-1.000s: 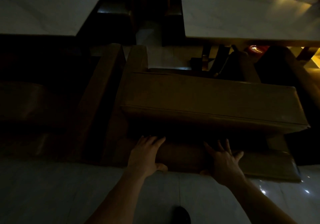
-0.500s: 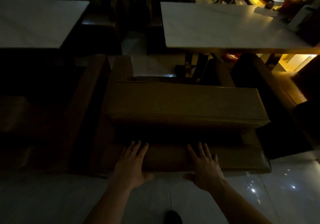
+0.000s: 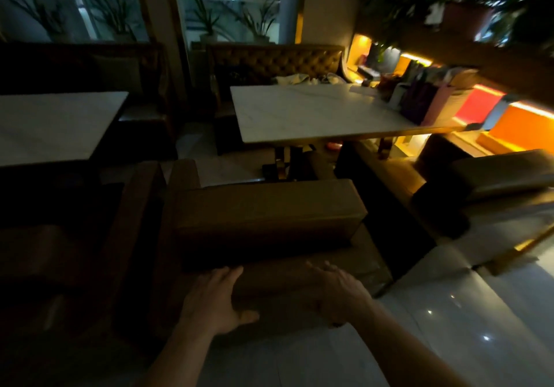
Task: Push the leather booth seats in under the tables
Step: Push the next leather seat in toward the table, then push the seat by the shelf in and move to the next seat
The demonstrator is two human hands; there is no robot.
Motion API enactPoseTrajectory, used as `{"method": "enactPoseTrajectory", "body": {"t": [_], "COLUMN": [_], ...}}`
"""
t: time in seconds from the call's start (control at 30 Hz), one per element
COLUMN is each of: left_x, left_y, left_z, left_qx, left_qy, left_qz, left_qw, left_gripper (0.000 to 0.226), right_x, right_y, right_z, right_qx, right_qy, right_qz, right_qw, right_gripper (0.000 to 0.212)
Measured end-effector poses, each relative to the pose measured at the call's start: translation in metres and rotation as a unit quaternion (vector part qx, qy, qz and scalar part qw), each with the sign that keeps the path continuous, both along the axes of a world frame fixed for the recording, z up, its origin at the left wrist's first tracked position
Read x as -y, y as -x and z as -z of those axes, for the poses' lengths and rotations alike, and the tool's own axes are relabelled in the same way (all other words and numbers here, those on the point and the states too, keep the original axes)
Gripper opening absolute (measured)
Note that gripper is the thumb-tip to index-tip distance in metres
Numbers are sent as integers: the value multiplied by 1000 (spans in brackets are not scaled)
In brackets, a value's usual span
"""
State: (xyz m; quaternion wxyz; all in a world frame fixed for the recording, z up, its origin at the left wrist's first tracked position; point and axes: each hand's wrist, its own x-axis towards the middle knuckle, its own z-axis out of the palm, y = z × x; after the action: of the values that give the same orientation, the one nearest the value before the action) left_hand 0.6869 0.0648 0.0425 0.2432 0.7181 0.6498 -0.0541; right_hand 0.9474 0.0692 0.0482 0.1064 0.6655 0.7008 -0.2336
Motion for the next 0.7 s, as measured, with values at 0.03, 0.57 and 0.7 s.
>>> {"method": "enactPoseTrajectory", "body": {"t": [0.03,0.57,0.7], "left_x": [6,63,72], "left_y": [-5,-173,-252], "left_z": [-10,-105,-115], "left_qx": [1,-6,-6], "left_qy": [-2,-27,-41], "left_qz": [5,31,40], "left_qw": [1000,999,998], "left_gripper": [110,111,109], "right_x": [9,85,95], "right_y": [-6,-180,-263], "right_z": [-11,-100,-113], "right_qx": [-1,-22,-11], "right_qy": [-5,-105,-121], "right_qz": [5,10,11], "right_qw": [1000,994,993], "right_gripper": [94,84,87]}}
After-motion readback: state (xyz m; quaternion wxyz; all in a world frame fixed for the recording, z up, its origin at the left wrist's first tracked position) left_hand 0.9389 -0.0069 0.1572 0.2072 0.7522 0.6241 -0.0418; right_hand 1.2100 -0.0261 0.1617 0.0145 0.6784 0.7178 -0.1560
